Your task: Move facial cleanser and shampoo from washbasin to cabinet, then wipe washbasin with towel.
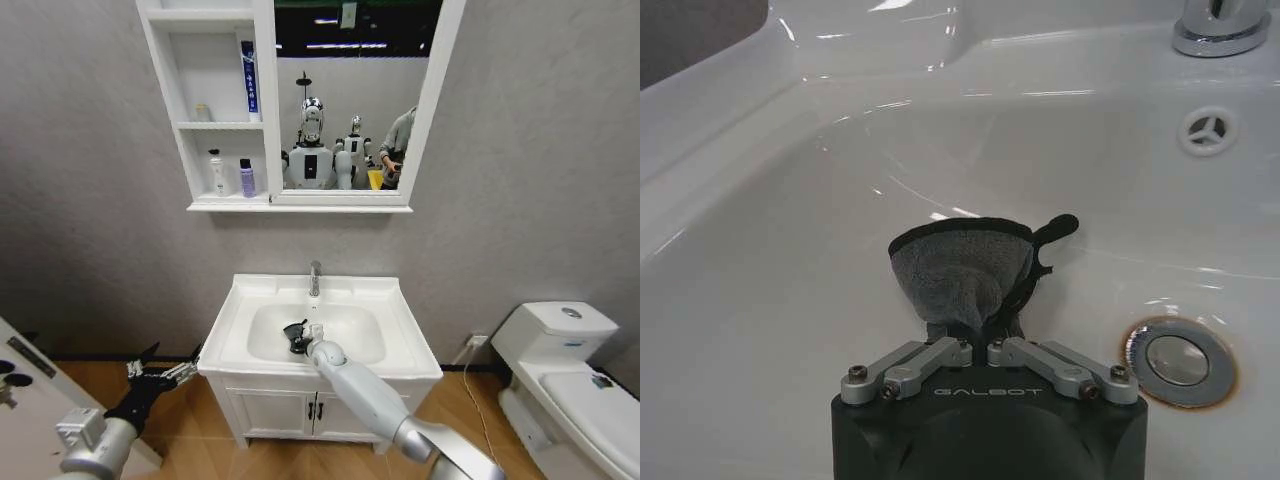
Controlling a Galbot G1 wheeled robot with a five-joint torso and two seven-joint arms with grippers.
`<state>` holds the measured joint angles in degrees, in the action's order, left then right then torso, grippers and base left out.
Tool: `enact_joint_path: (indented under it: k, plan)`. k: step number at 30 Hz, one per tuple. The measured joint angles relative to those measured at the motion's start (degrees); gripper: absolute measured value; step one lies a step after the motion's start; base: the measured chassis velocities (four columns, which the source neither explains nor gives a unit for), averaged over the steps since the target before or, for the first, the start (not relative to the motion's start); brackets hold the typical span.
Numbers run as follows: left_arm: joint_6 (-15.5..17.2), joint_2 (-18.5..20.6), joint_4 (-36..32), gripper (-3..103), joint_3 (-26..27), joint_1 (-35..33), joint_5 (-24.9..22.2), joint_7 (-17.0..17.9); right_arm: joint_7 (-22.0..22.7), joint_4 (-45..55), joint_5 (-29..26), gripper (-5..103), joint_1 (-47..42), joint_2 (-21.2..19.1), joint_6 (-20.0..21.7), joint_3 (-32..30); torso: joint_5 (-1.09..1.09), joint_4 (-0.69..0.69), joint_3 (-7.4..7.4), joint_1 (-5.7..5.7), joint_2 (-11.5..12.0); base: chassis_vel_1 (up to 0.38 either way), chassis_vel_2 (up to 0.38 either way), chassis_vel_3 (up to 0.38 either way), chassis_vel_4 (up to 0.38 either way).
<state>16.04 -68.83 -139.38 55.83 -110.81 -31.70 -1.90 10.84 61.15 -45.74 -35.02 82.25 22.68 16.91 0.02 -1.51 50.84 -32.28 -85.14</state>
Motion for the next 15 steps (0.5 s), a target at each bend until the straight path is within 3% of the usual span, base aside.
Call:
enact_joint_path:
  k: [2,6,8,9,12,15]
  plan:
    - [0.0,0.0,0.0,100,0.0,0.0,0.0,0.0,-1.8,-1.0,-1.1,2,0.5,0.7,-1.0,0.1,-0.01,0.0,0.0,0.0,0.0,0.0,0.0,0.0,0.0]
    - [0.0,0.0,0.0,100,0.0,0.0,0.0,0.0,-0.6,-2.8,-1.3,2,1.2,2.1,-0.1,0.0,-0.01,0.01,-0.02,0.01,0.0,0.0,0.0,0.0,0.0]
    - [0.0,0.0,0.0,100,0.0,0.0,0.0,0.0,4.1,-2.7,-0.1,2,1.5,2.2,3.5,-0.1,0.0,0.03,-0.01,0.01,0.0,0.0,0.0,0.0,0.0]
    - [0.0,0.0,0.0,100,0.0,0.0,0.0,0.0,4.1,-2.7,-0.1,2,1.5,2.2,3.5,-0.1,0.0,0.03,-0.01,0.01,0.0,0.0,0.0,0.0,0.0]
    - [0.0,0.0,0.0,100,0.0,0.0,0.0,0.0,11.5,0.7,2.3,2,1.4,-0.5,9.3,-0.6,-0.02,0.02,-0.02,0.01,0.0,0.0,0.0,0.0,0.0]
    - [0.0,0.0,0.0,100,0.0,0.0,0.0,0.0,13.3,2.8,5.5,2,1.4,-3.2,9.9,-0.5,-0.02,-0.02,-0.02,0.01,0.0,0.0,0.0,0.0,0.0]
